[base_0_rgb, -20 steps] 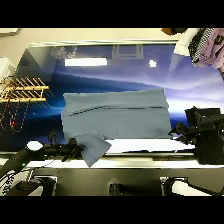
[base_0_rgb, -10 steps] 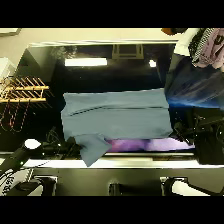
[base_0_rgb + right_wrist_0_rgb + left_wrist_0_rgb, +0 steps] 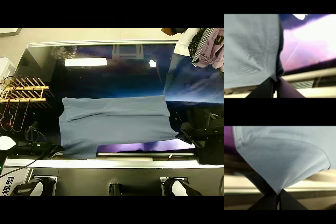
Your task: Fold the clothes and pants, and hang the long-sleeved shirts on hangers.
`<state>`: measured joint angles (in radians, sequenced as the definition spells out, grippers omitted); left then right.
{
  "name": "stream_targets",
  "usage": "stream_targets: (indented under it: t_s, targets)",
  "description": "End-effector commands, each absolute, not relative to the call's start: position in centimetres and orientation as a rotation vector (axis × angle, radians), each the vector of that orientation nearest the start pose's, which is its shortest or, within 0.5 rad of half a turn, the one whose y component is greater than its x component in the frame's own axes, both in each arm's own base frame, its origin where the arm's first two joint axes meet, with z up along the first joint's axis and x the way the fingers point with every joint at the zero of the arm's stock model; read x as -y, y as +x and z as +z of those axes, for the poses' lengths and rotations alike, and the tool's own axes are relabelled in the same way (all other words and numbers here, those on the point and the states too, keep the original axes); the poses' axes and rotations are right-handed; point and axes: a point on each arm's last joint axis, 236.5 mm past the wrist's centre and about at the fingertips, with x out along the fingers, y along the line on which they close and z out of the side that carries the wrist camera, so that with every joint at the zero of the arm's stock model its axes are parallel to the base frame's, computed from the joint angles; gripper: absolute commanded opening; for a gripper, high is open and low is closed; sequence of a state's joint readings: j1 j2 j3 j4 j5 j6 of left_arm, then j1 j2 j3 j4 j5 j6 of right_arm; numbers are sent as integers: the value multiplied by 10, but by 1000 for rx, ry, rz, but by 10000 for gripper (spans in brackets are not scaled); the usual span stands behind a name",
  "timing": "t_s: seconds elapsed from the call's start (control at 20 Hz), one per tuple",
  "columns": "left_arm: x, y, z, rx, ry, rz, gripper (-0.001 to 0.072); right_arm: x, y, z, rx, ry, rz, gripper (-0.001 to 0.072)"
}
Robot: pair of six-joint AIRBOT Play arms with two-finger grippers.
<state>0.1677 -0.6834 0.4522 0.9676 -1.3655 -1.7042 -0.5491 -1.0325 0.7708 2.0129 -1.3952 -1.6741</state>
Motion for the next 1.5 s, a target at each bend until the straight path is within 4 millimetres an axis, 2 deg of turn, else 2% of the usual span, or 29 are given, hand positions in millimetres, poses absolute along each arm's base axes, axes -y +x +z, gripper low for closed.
stream_targets:
  t_s: [0.0,0.15,0.2,0.35,0.6,0.7,0.85,1.0,1.2,1.3,1.45]
  targets:
    - [93,167,-7,-1502,-730,-129,12,20,236,3,-1402,687,-40,22]
    - [84,205,5,-1400,-720,-118,12,-7,263,-2,-1369,515,84,22]
    - [81,217,9,-1386,-711,-123,12,-9,277,-4,-1353,468,81,22]
    - [73,259,13,-1394,-668,-155,12,1,322,-5,-1296,386,21,22]
    - [59,336,0,-1445,-631,-198,12,12,382,-14,-1305,396,13,23]
    - [61,365,-4,-1462,-605,-231,13,16,403,-17,-1307,387,21,23]
    - [72,395,-15,-1514,-552,-300,13,22,430,-22,-1298,378,24,23]
    - [78,419,-28,-1568,-531,-341,13,25,447,-33,-1307,377,27,23]
    - [78,453,-38,-1557,-512,-359,13,17,450,-61,-1365,365,37,24]
    - [79,463,-45,-1559,-506,-367,13,18,450,-70,-1382,367,33,24]
    - [83,468,-60,-1584,-503,-375,14,20,455,-74,-1366,367,25,25]
